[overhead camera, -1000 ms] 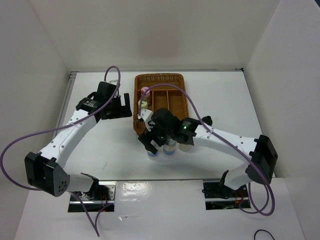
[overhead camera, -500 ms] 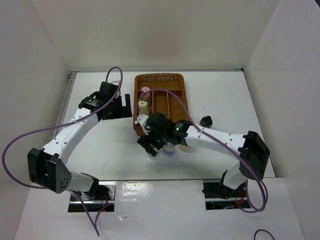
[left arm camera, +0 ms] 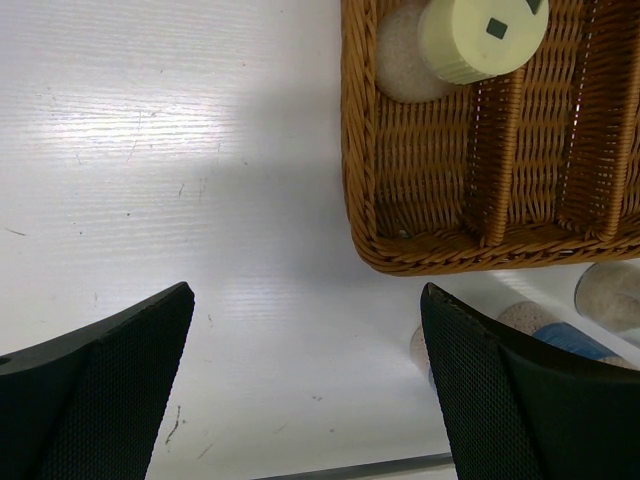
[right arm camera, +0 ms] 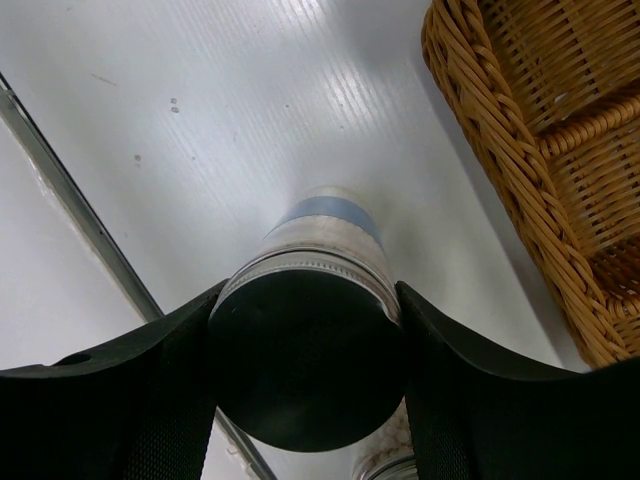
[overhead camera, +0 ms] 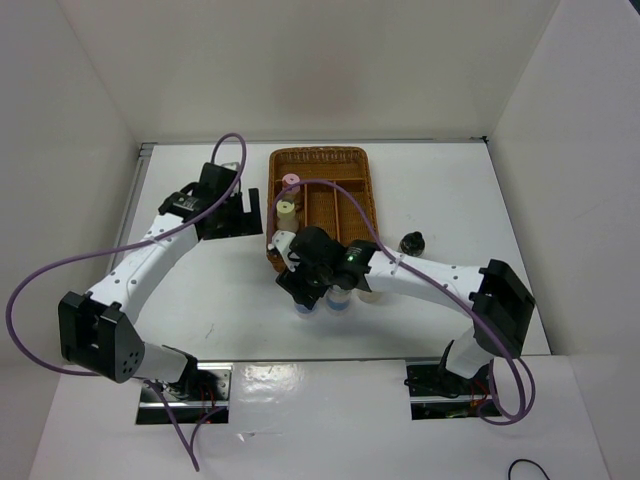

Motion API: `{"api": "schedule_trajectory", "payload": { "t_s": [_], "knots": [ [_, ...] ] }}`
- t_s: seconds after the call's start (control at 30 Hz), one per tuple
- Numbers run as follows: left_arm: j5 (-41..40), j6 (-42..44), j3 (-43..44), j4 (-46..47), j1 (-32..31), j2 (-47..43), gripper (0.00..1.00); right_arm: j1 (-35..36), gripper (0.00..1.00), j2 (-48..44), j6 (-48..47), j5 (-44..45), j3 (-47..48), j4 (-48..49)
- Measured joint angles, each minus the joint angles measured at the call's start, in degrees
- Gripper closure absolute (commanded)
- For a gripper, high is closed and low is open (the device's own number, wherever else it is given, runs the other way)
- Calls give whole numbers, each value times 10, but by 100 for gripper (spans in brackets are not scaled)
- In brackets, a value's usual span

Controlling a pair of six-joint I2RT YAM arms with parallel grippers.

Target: Organize the condiment bottles

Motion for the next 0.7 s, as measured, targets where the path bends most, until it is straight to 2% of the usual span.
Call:
{"api": "schedule_trajectory", "payload": {
  "t_s": [0.03,0.07,0.43,0.7],
  "knots": [
    [-1,0,0,0,0,0,0,0,58,0,0,0,1,-1],
    [-1,0,0,0,1,0,0,0,60,1,0,0,1,-1],
    [-14,11,0,-3,16,-7,0,0,61,-6,9,5,70,-52],
    [-29,12,16,-17,43,-68,0,-29,61,-46,20,17,142,-60]
  ]
}}
